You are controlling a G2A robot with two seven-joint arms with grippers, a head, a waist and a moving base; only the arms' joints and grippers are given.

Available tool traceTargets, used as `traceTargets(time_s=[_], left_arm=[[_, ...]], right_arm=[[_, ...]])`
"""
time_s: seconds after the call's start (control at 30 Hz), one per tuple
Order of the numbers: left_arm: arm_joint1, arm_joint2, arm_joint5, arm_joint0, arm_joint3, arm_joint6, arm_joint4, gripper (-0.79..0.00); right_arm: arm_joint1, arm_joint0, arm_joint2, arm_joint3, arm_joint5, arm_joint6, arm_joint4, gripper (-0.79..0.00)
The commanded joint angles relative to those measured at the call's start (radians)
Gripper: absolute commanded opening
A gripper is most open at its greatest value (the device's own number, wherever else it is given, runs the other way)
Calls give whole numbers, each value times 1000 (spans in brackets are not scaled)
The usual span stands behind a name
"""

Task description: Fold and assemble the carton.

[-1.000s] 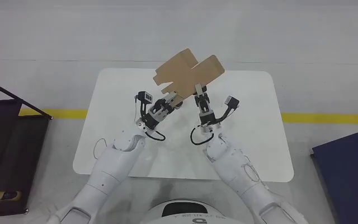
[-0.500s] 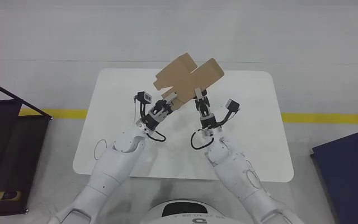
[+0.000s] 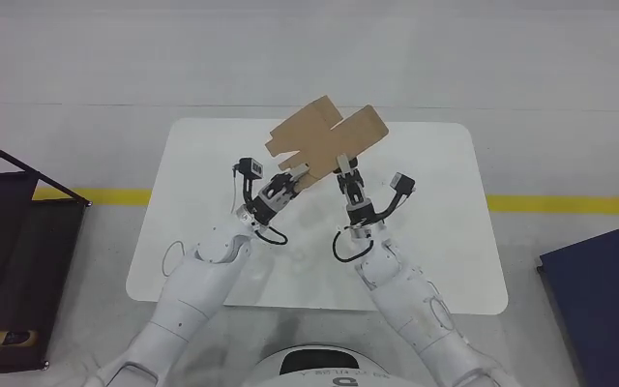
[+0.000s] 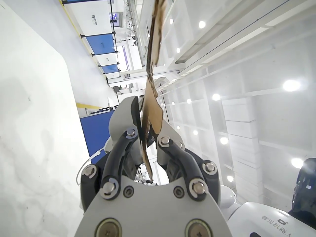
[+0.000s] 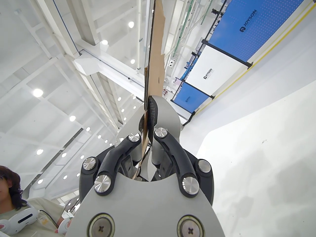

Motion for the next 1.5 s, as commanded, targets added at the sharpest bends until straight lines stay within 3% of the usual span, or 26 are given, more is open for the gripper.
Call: traceTargets(time_s=[0.0, 0.13, 0.3, 0.43, 0.53, 0.6, 0.73, 0.83, 0.9, 1.03, 1.1, 1.27, 1.47], left_arm=[[1, -9, 23, 5, -9, -34, -49, -785], [13, -55, 77, 12, -24, -148, -134, -785], [32, -141, 121, 32, -47, -243, -185, -785], [45, -200, 165, 60, -93, -336, -253, -785], [56, -243, 220, 89, -133, -442, -328, -785], [64, -270, 266, 110, -156, -523, -361, -785], [80, -319, 372, 148, -197, -666, -400, -785], [91, -343, 429, 165, -213, -736, -397, -785], [96, -351, 452, 171, -219, -772, -377, -785], [101, -360, 466, 185, -229, -802, -378, -785], [102, -364, 459, 192, -235, -792, -386, -785], [106, -363, 462, 214, -257, -805, -368, -785], [111, -350, 471, 226, -272, -820, -340, -785]], right_arm=[[1, -4, 6, -7, -2, 5, 8, -175], [2, -14, 21, -24, -4, 8, 13, -163], [7, -24, 55, -52, -22, 29, 49, -203], [20, -32, 102, -71, -61, 98, 116, -175], [41, -26, 156, -39, -86, 263, 255, -135], [59, -13, 189, -8, -79, 429, 352, -148], [93, 16, 241, 34, 14, 814, 627, -52], [107, 29, 263, 17, 111, 1098, 908, -83], [113, 36, 276, 23, 160, 1240, 1032, -179], [117, 71, 281, 81, 218, 1366, 1130, -222], [119, 93, 272, 113, 231, 1403, 1110, -296], [124, 125, 245, 153, 288, 1492, 1073, -283], [124, 145, 231, 159, 352, 1617, 1165, -249]])
